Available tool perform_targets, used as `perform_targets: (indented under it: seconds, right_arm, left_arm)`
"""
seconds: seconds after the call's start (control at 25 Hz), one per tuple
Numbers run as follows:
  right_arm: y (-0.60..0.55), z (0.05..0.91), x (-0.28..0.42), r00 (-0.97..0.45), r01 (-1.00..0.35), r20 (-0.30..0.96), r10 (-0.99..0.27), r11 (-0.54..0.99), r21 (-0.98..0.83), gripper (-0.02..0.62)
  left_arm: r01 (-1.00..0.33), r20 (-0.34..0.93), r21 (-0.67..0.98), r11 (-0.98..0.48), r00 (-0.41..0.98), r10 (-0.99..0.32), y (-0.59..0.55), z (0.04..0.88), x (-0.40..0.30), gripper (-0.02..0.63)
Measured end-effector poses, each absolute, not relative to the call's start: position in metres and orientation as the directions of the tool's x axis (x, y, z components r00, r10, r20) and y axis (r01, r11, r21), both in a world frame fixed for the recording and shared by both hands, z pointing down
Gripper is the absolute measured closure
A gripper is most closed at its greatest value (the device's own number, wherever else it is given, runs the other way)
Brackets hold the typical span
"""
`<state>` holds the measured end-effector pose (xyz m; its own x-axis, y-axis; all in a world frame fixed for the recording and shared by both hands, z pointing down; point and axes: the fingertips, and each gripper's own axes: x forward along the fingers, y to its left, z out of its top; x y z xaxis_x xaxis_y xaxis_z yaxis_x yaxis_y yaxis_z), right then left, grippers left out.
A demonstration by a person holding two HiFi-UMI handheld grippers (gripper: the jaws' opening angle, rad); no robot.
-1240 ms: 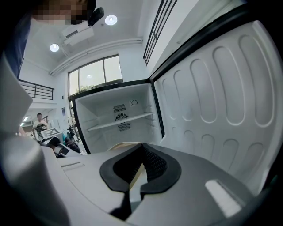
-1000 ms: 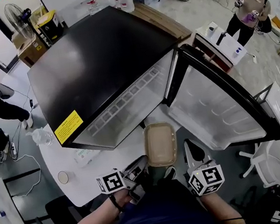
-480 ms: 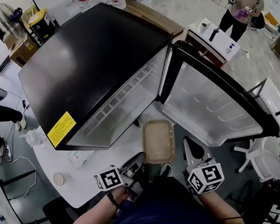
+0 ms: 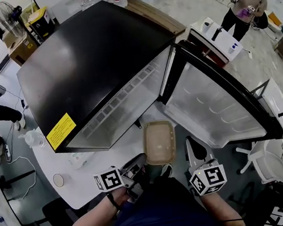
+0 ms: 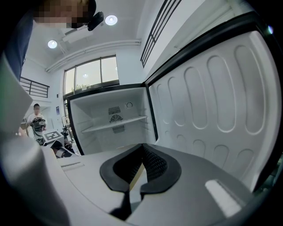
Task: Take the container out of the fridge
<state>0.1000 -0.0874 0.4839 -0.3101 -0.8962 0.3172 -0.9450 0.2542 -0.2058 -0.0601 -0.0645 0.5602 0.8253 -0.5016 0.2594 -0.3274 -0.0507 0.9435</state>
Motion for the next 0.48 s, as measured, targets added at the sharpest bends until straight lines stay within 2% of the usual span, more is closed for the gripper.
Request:
perform_targets:
  seconds: [0.48]
  right_arm:
    - [-0.0886, 0.4801, 0.0997, -0.320, -0.942, 0.295, -0.900, 0.268, -0.204, 0.589]
  left_arm:
    - [-0.327, 0.262, 0.944, -0.047, 0.827, -0.497, -0.0625, 0.5617, -0.0584, 0.554]
